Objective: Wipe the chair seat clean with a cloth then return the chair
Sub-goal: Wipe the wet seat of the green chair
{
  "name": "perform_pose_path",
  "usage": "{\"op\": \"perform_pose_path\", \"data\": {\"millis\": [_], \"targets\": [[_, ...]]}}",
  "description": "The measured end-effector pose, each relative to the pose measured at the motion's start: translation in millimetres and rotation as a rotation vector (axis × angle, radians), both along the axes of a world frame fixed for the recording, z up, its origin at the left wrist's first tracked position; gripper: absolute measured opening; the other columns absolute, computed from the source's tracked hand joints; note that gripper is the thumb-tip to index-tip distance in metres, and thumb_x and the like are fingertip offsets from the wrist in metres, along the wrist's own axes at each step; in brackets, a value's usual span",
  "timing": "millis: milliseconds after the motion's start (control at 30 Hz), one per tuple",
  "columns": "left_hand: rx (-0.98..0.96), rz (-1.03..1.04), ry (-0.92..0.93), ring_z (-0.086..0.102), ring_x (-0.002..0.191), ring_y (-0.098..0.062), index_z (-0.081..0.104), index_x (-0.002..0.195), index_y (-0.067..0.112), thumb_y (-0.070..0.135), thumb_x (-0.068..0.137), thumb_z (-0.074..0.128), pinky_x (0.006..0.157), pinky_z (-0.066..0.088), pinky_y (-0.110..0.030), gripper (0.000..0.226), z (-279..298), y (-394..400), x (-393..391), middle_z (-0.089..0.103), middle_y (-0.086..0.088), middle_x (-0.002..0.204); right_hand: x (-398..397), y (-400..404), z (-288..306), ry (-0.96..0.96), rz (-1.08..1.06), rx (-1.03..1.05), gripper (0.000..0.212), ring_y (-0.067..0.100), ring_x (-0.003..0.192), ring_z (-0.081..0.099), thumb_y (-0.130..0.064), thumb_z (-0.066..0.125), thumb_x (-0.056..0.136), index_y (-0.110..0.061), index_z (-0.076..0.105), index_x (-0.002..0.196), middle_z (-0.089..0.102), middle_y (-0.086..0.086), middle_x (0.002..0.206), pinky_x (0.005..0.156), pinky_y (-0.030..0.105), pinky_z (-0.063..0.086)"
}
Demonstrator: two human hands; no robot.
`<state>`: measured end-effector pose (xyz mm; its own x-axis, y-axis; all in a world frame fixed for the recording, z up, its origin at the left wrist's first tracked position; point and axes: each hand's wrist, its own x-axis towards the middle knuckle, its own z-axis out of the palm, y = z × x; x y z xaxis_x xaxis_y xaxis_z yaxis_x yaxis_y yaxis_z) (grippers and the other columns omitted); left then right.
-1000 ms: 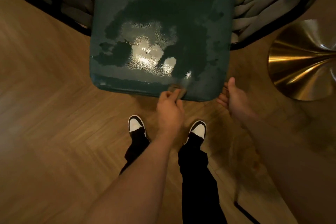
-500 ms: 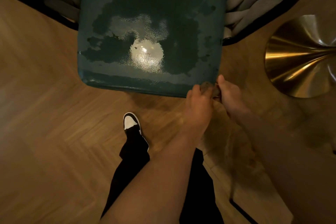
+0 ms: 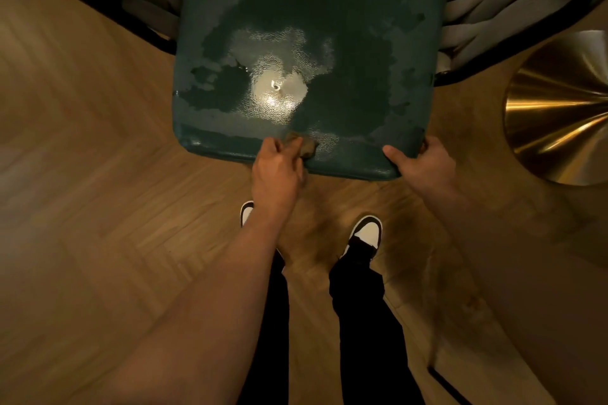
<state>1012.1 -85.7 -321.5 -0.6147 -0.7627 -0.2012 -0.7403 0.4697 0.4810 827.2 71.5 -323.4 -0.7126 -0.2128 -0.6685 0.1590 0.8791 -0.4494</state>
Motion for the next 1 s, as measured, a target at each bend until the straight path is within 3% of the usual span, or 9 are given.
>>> {"op": "perform_pose_path", "data": {"millis": [400, 467, 567, 667, 767, 867, 933, 1000], "targets": [[-0.105, 0.239, -0.189, 0.053, 0.092, -0.038, 0.067, 0.122, 0.007, 0.005, 0.087, 0.057, 0.077, 0.036, -0.033, 0.037, 10, -118, 92, 0.056, -0.027, 0.103, 2, -1, 4, 0.002, -0.042, 0.010, 0.082, 0.032, 0.129, 0.056, -0.052, 0.078, 0.083, -0.010, 0.048, 0.147, 0.057, 0.010, 0.144, 0.099, 0.037, 0.046], [-0.121, 0.316, -0.198, 0.052, 0.095, -0.036, 0.065, 0.125, 0.008, 0.007, 0.090, 0.052, 0.073, 0.030, -0.024, 0.037, 18, -136, 103, 0.053, -0.024, 0.104, 2, -1, 3, 0.015, -0.040, 0.018, 0.082, 0.033, 0.129, 0.055, -0.053, 0.078, 0.083, -0.010, 0.048, 0.147, 0.057, 0.011, 0.145, 0.101, 0.040, 0.047], [-0.120, 0.353, -0.197, 0.052, 0.084, -0.024, 0.064, 0.125, 0.011, 0.007, 0.092, 0.046, 0.068, 0.028, -0.012, 0.038, 21, -155, 110, 0.049, -0.019, 0.101, 4, -1, 5, 0.029, -0.038, 0.035, 0.083, 0.034, 0.130, 0.055, -0.054, 0.079, 0.081, -0.010, 0.049, 0.146, 0.058, 0.011, 0.144, 0.105, 0.044, 0.047], [-0.081, 0.223, -0.202, 0.055, 0.092, -0.032, 0.065, 0.125, 0.019, 0.010, 0.089, 0.047, 0.077, 0.040, -0.028, 0.041, 14, -155, 99, 0.060, -0.022, 0.104, 3, -1, 7, 0.019, -0.038, 0.036, 0.084, 0.033, 0.129, 0.056, -0.053, 0.080, 0.081, -0.009, 0.048, 0.146, 0.058, 0.011, 0.144, 0.103, 0.043, 0.047], [-0.053, 0.187, -0.193, 0.056, 0.092, -0.035, 0.065, 0.122, 0.016, 0.012, 0.087, 0.046, 0.080, 0.045, -0.035, 0.039, 7, -139, 82, 0.062, -0.024, 0.102, 3, 1, 10, -0.013, -0.065, 0.015, 0.083, 0.030, 0.128, 0.058, -0.054, 0.079, 0.082, -0.010, 0.049, 0.145, 0.060, 0.009, 0.142, 0.104, 0.041, 0.048], [-0.049, 0.165, -0.181, 0.058, 0.091, -0.037, 0.064, 0.125, 0.017, 0.014, 0.087, 0.047, 0.082, 0.047, -0.036, 0.043, 4, -120, 68, 0.062, -0.025, 0.102, 2, 0, 18, -0.087, -0.164, -0.049, 0.081, 0.028, 0.124, 0.060, -0.075, 0.067, 0.080, -0.018, 0.059, 0.138, 0.065, 0.005, 0.135, 0.107, 0.047, 0.048], [-0.024, 0.133, -0.174, 0.056, 0.092, -0.036, 0.064, 0.127, 0.018, 0.012, 0.087, 0.050, 0.080, 0.044, -0.035, 0.043, 3, -100, 54, 0.060, -0.024, 0.102, -7, 12, 6, -0.125, -0.204, -0.067, 0.095, 0.029, 0.122, 0.060, -0.102, 0.046, 0.062, -0.031, 0.069, 0.121, 0.067, 0.003, 0.130, 0.108, 0.052, 0.047], [0.035, 0.114, -0.146, 0.054, 0.098, -0.032, 0.060, 0.132, 0.020, 0.013, 0.090, 0.051, 0.085, 0.043, -0.033, 0.044, 5, -71, 34, 0.058, -0.020, 0.110, -15, 24, -13, -0.157, -0.274, -0.105, 0.093, 0.029, 0.119, 0.062, -0.111, 0.036, 0.046, -0.043, 0.074, 0.096, 0.069, 0.001, 0.126, 0.107, 0.052, 0.048]]}}
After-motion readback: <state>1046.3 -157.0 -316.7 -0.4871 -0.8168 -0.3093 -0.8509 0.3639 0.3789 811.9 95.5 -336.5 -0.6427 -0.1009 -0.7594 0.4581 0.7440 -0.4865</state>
